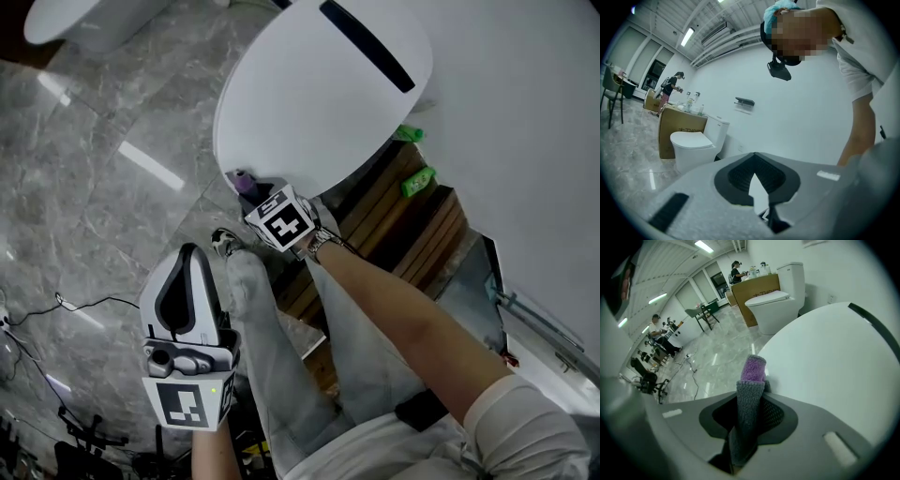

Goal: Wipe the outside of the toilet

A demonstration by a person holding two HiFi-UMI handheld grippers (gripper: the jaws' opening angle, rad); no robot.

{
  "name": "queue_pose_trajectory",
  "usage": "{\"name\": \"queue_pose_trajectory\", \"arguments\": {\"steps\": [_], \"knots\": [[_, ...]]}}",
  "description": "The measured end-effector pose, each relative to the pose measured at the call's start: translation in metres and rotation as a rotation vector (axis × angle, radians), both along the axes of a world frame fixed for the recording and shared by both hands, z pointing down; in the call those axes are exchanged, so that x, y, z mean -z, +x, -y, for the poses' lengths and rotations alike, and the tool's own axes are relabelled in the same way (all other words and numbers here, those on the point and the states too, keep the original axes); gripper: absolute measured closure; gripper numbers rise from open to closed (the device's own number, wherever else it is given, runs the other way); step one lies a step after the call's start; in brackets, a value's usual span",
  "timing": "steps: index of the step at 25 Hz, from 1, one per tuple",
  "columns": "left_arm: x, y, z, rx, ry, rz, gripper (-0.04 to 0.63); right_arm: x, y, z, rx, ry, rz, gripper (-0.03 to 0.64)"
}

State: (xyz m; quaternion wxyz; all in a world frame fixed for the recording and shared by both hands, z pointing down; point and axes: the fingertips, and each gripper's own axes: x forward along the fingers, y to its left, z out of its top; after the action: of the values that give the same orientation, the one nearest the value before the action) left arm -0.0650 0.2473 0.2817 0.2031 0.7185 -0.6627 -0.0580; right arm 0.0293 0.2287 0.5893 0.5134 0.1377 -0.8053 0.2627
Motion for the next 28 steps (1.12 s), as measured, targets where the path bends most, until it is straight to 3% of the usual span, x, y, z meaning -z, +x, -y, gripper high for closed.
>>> {"name": "queue_pose_trajectory", "arguments": {"steps": [3, 6, 9, 15, 19, 22, 28], "knots": [[0.004, 0.027, 0.034, -0.019, -0.002, 0.007, 0.591, 0.008, 0.002, 0.008, 0.039, -0.125, 0.063, 0.516], [0.015, 0.058, 0.071, -0.032, 0.01, 0.002, 0.591, 0.03, 0.012, 0.037, 0.046, -0.152, 0.146, 0.515], [0.026, 0.088, 0.117, -0.043, 0.03, -0.008, 0.591, 0.054, 0.034, 0.086, 0.05, -0.132, 0.207, 0.515], [0.038, 0.137, 0.214, -0.054, 0.087, -0.023, 0.591, 0.099, 0.102, 0.228, 0.059, 0.004, 0.244, 0.515], [0.038, 0.166, 0.263, -0.076, 0.085, -0.018, 0.591, 0.116, 0.16, 0.331, -0.021, 0.097, 0.218, 0.515], [0.035, 0.183, 0.289, -0.085, 0.052, -0.013, 0.591, 0.129, 0.204, 0.402, -0.025, 0.198, 0.17, 0.515], [0.032, 0.204, 0.315, -0.117, 0.032, 0.005, 0.591, 0.122, 0.278, 0.509, 0.021, 0.352, -0.044, 0.517]]}}
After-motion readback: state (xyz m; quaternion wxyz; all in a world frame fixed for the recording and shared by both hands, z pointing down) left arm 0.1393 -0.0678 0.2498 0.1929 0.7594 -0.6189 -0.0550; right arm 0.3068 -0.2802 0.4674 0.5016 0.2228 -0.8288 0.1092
